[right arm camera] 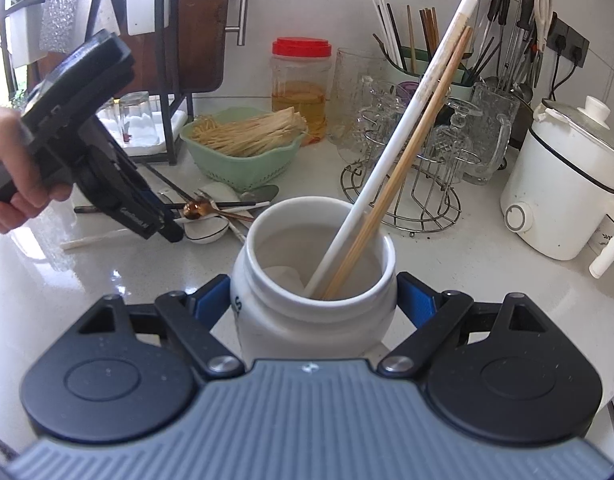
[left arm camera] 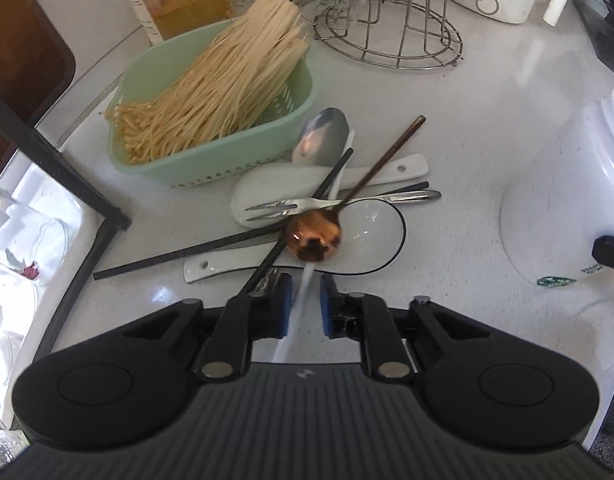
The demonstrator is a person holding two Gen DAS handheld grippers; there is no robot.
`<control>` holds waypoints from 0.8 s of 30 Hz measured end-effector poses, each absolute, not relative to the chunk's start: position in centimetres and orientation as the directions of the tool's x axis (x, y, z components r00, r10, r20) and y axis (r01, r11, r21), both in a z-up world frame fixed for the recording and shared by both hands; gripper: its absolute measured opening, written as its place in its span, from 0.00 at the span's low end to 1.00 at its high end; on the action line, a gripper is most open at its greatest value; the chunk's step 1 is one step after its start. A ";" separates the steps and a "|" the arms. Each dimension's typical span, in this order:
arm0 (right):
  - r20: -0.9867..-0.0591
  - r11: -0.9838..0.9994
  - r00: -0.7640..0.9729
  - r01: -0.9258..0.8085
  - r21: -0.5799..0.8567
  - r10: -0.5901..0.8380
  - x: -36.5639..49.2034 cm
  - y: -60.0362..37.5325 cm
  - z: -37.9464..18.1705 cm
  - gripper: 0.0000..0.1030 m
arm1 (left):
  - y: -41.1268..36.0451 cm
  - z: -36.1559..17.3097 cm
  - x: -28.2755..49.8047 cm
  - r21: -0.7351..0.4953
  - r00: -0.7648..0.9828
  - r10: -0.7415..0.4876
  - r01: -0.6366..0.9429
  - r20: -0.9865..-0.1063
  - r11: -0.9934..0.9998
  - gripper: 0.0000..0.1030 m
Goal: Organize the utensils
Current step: 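Move the left gripper to the utensil pile and grasp a thin white chopstick, then lift the thin white chopstick and carry it above the white jar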
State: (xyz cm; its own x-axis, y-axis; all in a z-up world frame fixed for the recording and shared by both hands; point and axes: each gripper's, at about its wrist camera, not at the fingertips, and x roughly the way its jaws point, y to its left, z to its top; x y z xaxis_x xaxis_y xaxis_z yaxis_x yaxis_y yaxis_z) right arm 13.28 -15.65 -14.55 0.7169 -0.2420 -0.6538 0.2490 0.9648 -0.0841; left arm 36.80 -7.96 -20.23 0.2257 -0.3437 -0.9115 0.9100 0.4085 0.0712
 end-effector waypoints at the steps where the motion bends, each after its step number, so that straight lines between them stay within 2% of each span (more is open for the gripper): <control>1: -0.654 0.965 0.717 0.248 -0.084 -0.241 13.3 -15.6 -14.5 0.88 | -8.0 -20.2 36.7 0.071 0.227 -0.345 0.909 -0.911 0.411 0.11; 8: -0.662 0.972 0.717 0.218 -0.086 -0.220 13.6 -16.0 -14.4 0.88 | -7.8 -20.0 35.5 0.051 0.224 -0.335 0.889 -0.915 0.455 0.06; 24: -0.652 0.987 0.741 0.141 -0.080 -0.159 13.4 -16.5 -14.5 0.88 | -4.0 -17.6 30.7 -0.041 0.251 -0.355 0.763 -0.900 0.645 0.06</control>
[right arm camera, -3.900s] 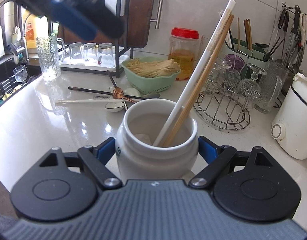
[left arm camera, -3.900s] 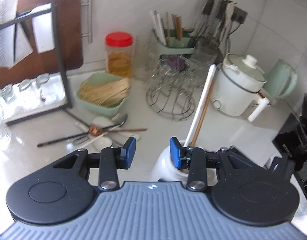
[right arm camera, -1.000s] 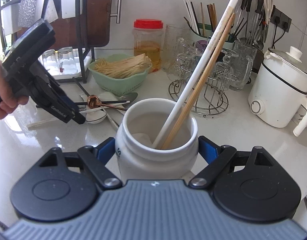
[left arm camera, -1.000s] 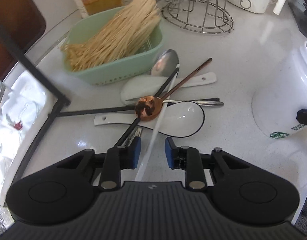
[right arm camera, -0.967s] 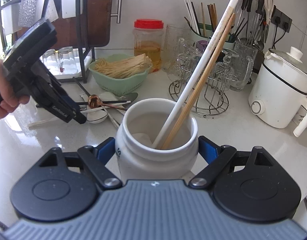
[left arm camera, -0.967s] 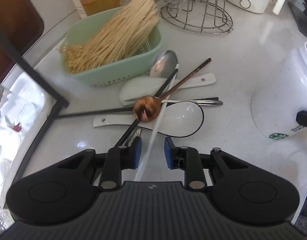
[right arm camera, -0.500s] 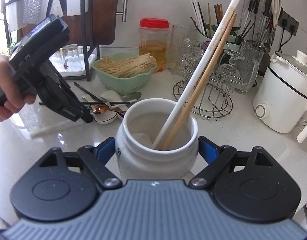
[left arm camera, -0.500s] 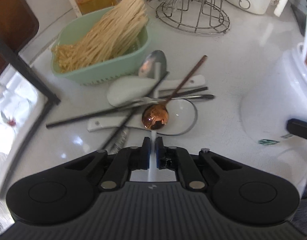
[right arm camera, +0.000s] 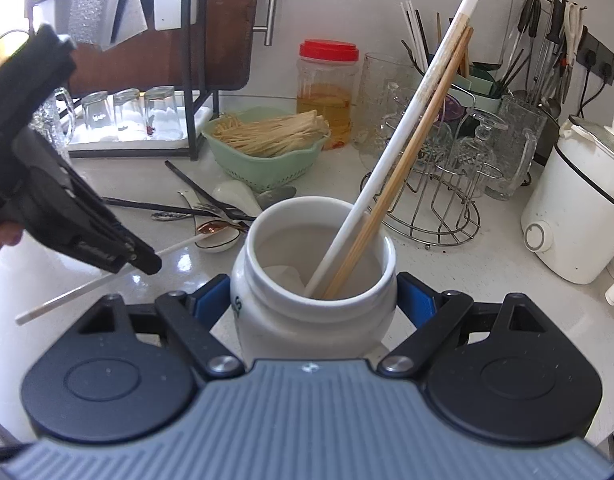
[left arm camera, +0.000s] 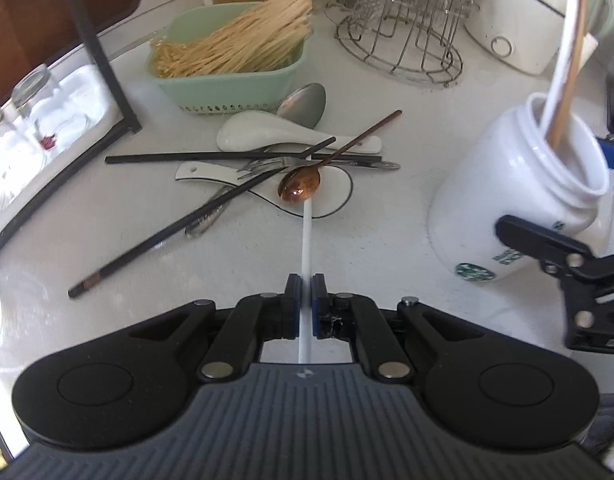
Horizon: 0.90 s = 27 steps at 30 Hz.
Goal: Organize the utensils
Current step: 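Lift the thin white chopstick and carry it above the white jar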
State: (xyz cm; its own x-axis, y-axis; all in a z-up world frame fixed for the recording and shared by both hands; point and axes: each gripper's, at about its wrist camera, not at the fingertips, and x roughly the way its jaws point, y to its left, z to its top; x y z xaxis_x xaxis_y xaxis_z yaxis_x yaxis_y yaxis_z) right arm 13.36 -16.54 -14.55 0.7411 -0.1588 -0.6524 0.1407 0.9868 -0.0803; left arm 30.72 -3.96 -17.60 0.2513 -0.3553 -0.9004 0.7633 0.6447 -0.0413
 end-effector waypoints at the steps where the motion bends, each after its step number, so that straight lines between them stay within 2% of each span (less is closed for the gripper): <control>1: -0.651 0.987 0.743 0.137 -0.080 -0.156 13.3 -16.5 -14.6 0.88 | -3.8 -17.3 30.5 -0.044 0.256 -0.360 0.759 -0.897 0.650 0.06; 27: -0.643 0.991 0.754 0.107 -0.080 -0.134 13.1 -16.5 -14.5 0.88 | -2.5 -13.0 25.7 -0.111 0.316 -0.464 0.718 -0.828 0.687 0.06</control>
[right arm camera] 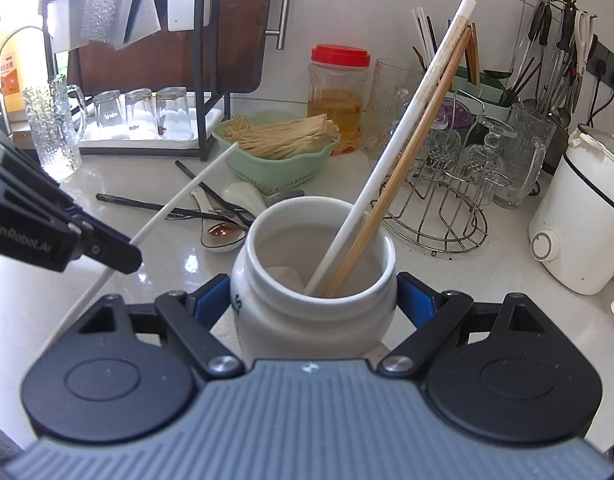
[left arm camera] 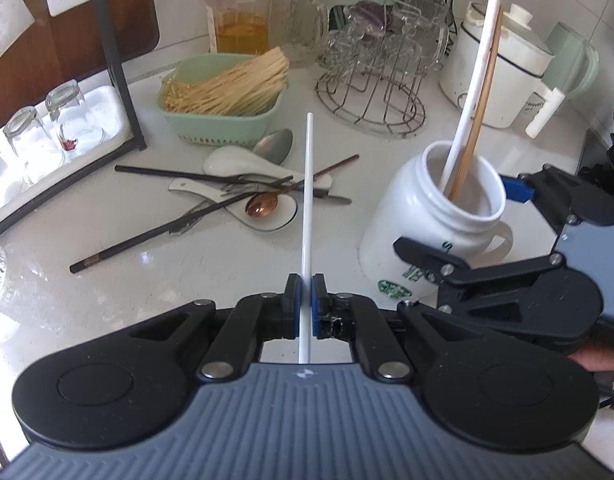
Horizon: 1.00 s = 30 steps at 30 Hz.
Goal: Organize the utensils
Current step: 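Lift the thin white chopstick and carry it above the white jar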
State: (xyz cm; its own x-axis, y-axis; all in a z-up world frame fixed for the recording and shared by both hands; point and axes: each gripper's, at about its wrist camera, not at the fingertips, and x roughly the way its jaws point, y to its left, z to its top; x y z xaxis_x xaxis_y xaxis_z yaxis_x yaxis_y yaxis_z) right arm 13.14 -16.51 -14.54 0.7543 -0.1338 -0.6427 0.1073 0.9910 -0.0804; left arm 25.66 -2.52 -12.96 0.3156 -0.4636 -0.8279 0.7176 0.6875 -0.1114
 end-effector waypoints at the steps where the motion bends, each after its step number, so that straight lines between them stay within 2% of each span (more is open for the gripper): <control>1: -0.642 0.991 0.755 0.107 -0.081 -0.134 13.1 -16.5 -14.5 0.88 | -2.6 -12.8 25.6 -0.113 0.318 -0.469 0.719 -0.824 0.686 0.06; 11: -0.638 0.992 0.759 0.099 -0.081 -0.128 13.1 -16.5 -14.6 0.88 | -2.5 -10.4 25.6 -0.149 0.334 -0.521 0.715 -0.785 0.683 0.06; 19: -0.638 0.992 0.759 0.100 -0.081 -0.129 13.1 -16.4 -14.5 0.88 | -3.1 -5.3 25.9 -0.177 0.402 -0.638 0.740 -0.656 0.649 0.06; 30: -0.639 0.992 0.758 0.101 -0.081 -0.129 13.2 -16.4 -14.5 0.88 | -8.2 -1.1 25.3 -0.166 0.434 -0.727 0.789 -0.532 0.592 0.06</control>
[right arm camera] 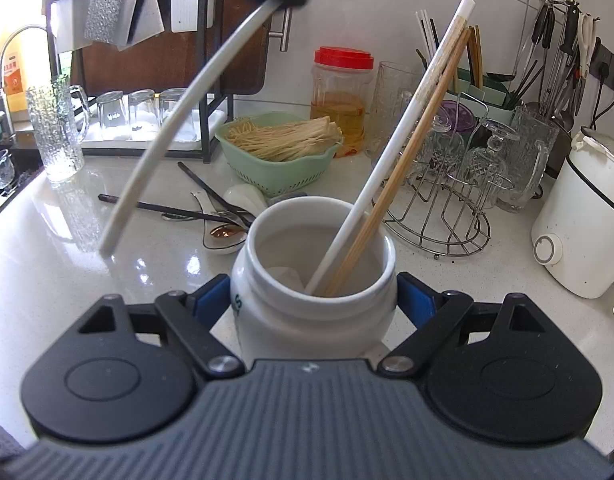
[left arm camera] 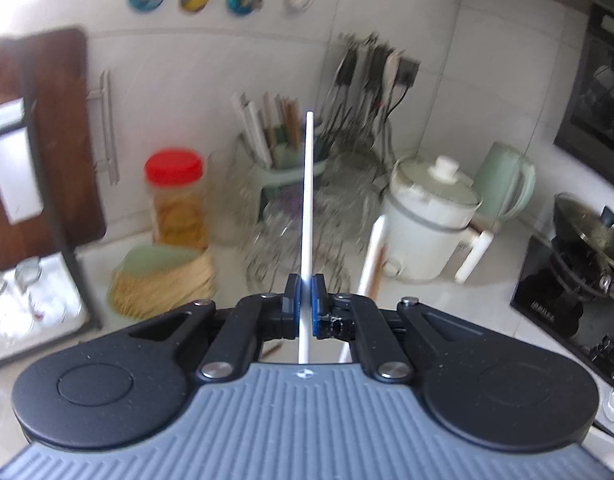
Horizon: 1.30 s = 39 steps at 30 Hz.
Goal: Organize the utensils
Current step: 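Lift the thin white chopstick and carry it above the white jar, then lower the thin white chopstick into the white jar with the left gripper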
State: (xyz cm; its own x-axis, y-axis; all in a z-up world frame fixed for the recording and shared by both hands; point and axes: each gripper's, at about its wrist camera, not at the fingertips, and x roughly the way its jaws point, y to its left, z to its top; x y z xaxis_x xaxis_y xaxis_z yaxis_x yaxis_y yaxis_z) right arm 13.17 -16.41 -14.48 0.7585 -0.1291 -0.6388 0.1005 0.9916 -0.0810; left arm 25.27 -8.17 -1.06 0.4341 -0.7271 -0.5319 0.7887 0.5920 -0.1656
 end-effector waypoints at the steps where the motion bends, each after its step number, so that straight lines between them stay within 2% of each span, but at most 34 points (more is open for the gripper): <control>1: -0.639 0.992 0.759 0.100 -0.080 -0.129 13.2 -16.4 -14.5 0.88 | -8.6 -0.6 25.1 -0.161 0.438 -0.735 0.794 -0.518 0.587 0.06; 16: -0.635 0.992 0.763 0.097 -0.076 -0.123 13.1 -16.5 -14.5 0.88 | -13.0 -0.2 24.9 -0.150 0.507 -0.765 0.787 -0.396 0.599 0.06; 20: -0.633 0.993 0.764 0.094 -0.077 -0.121 13.0 -16.5 -14.5 0.88 | -12.8 -1.1 25.3 -0.175 0.517 -0.761 0.770 -0.393 0.613 0.06; 32: -0.630 0.994 0.769 0.082 -0.074 -0.110 13.1 -16.6 -14.6 0.88 | -12.5 -4.2 23.6 -0.131 0.559 -0.722 0.747 -0.407 0.652 0.06; 39: -0.628 0.994 0.770 0.081 -0.073 -0.108 13.1 -16.6 -14.6 0.88 | -12.0 -5.6 23.5 -0.135 0.551 -0.706 0.738 -0.445 0.661 0.06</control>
State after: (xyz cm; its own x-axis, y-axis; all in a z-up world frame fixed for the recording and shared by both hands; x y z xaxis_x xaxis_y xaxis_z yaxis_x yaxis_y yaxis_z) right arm 13.14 -16.58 -14.60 0.7703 -0.1084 -0.6285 0.0805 0.9941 -0.0727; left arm 23.52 -11.99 -5.65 0.5511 -0.7058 -0.4451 0.7380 0.6612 -0.1347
